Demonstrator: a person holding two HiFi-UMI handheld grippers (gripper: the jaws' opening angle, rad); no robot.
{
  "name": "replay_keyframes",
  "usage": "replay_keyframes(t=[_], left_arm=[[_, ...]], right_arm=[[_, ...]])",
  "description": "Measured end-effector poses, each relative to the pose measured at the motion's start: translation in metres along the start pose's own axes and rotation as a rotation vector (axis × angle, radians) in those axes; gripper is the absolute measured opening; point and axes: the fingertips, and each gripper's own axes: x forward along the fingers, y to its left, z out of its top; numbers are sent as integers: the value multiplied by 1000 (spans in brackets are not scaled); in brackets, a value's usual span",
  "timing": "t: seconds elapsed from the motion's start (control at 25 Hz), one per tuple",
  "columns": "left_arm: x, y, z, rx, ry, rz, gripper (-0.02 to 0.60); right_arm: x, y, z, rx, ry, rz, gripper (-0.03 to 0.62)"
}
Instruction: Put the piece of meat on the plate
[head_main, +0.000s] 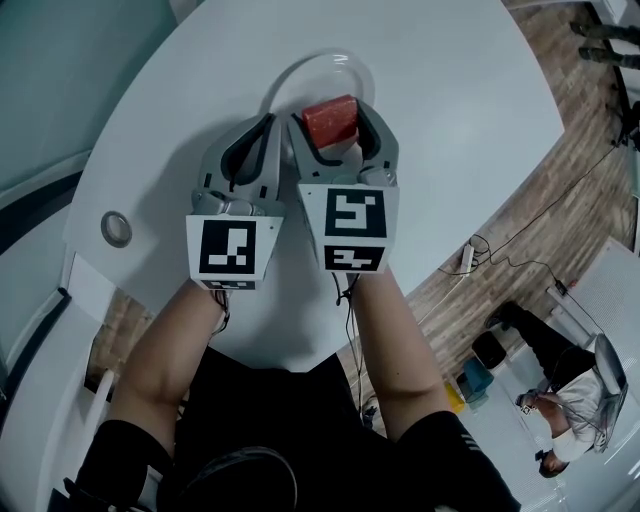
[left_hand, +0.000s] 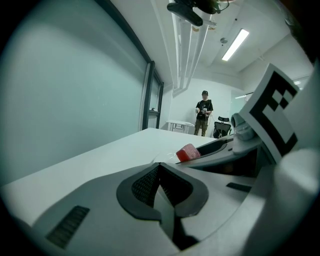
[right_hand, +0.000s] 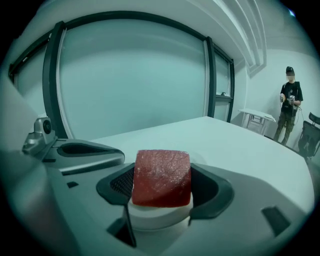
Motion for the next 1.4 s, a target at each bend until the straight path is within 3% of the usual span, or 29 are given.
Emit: replay_keyframes(t=[0.6,1.4], left_arm=[[1,2,4,3,-15,0,0],[4,4,4,-5,-15,-5,0]], right_arm=[[12,-3,-11,-104,95,-23,314],[14,-2,-15,-91,105,-6,314]])
